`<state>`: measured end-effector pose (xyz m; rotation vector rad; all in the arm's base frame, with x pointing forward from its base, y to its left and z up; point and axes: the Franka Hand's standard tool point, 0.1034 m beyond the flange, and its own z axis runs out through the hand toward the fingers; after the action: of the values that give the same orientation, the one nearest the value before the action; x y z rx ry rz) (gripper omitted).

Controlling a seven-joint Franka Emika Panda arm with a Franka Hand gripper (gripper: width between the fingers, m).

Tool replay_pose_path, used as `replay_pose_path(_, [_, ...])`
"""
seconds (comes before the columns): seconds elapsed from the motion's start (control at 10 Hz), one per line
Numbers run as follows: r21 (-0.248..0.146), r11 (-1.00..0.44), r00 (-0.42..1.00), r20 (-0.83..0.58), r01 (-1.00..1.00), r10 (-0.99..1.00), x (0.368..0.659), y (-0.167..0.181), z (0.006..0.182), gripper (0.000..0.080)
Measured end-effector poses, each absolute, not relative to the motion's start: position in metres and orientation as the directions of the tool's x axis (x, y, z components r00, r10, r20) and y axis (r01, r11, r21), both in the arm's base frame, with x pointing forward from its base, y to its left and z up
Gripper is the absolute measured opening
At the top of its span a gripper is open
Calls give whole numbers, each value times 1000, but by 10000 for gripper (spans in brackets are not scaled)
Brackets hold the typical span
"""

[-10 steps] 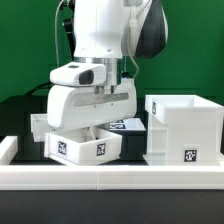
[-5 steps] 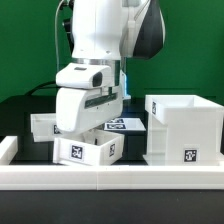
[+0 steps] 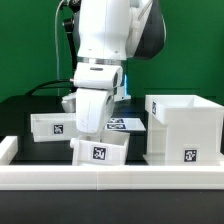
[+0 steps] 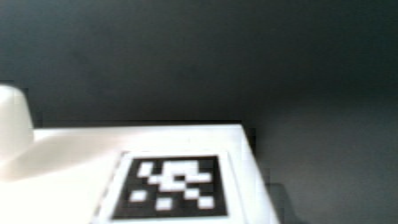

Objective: Assemble drawer

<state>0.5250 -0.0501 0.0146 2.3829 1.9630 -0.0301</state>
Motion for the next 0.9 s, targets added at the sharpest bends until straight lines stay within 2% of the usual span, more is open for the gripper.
replay_pose_path(0.1, [19,-190,191,-49,982,980,527,-47,15,41])
replay_pose_path(0.2, [-13,-189,188,-55,982,981,526,-46,15,41])
replay_pose_path(0.3, [-12,-193,192,-55,981,980,527,-48,15,41])
replay_pose_path(0.4, [-31,-196,194,-58,980,979,524,-49,14,41])
replay_pose_path(0.7, [-29,-200,198,-57,979,979,524,-52,14,41])
replay_pose_path(0.9, [-31,-143,142,-38,989,989,525,-49,15,42])
